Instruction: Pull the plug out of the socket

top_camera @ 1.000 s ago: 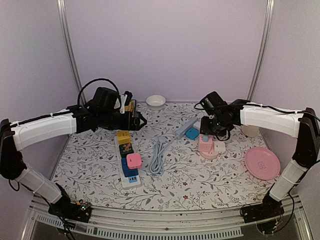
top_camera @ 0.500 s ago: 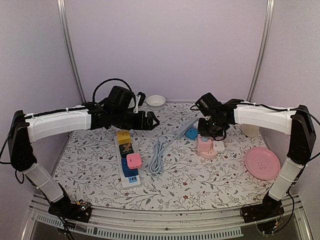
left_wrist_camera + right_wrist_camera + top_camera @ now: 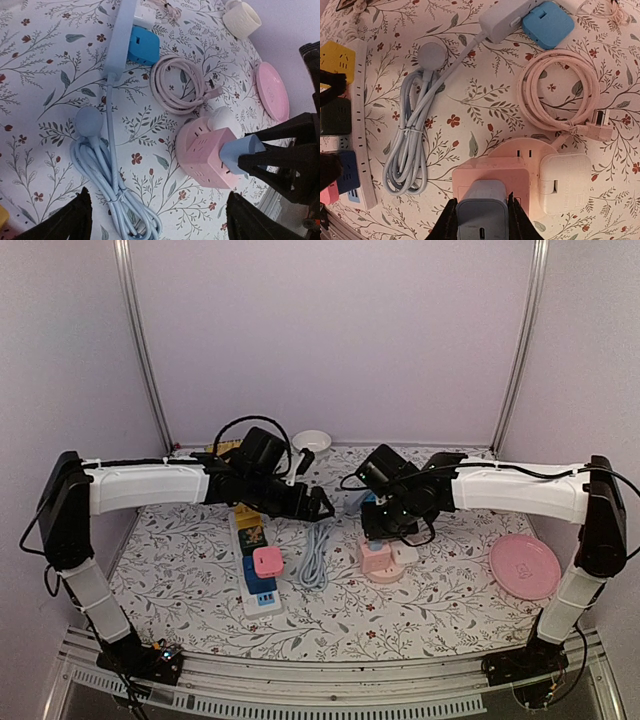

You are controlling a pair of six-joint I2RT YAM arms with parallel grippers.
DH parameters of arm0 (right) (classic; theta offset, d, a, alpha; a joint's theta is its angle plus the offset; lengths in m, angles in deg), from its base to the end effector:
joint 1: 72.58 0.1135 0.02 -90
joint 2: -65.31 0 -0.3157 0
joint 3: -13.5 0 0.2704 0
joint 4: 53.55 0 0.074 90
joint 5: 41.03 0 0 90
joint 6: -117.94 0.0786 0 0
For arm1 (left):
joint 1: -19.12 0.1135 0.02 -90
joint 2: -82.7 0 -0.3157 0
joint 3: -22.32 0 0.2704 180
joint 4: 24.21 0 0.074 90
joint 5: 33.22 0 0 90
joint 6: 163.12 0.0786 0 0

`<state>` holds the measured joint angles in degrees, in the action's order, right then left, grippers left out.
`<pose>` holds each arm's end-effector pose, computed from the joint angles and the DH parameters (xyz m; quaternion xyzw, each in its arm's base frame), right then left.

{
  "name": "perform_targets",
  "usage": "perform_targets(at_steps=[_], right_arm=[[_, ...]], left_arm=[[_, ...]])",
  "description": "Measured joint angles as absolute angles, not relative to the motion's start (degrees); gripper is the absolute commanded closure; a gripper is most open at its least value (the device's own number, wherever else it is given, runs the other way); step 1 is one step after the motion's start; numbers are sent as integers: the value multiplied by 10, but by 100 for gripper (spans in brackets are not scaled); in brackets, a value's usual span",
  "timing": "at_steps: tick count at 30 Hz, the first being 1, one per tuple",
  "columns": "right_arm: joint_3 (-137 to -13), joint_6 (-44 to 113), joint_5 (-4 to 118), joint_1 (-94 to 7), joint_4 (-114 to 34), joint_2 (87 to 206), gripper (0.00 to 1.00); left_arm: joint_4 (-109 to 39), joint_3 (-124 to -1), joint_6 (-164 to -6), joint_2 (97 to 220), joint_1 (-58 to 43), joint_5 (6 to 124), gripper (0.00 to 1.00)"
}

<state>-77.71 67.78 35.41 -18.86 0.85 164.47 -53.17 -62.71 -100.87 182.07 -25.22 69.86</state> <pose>0.2562 0.3179 0.2545 -0.0885 0.9606 0.0944 0.2460 0.3044 -0.3223 0.2548 0.1763 0.8961 -0.3163 0.2569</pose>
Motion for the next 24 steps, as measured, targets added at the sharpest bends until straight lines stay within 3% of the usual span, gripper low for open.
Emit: perform_targets(at_steps=[5, 10, 11, 17, 24], right_arm=[[-789, 680, 363, -174, 8, 1655, 94], [-795, 695, 364, -174, 8, 1660, 82], [-795, 699, 364, -174, 8, 1660, 74], [-795, 711, 363, -173, 8, 1660, 47], [-796, 704, 361, -171, 18, 1660, 49]], left_arm=[[-529, -628, -990, 1849, -274, 722, 7], [-529, -637, -982, 1880, -293, 731, 7], [-528, -640, -982, 1885, -295, 731, 7], [-528, -654, -983, 1901, -304, 729, 7], [-534, -659, -998, 1915, -304, 718, 7]])
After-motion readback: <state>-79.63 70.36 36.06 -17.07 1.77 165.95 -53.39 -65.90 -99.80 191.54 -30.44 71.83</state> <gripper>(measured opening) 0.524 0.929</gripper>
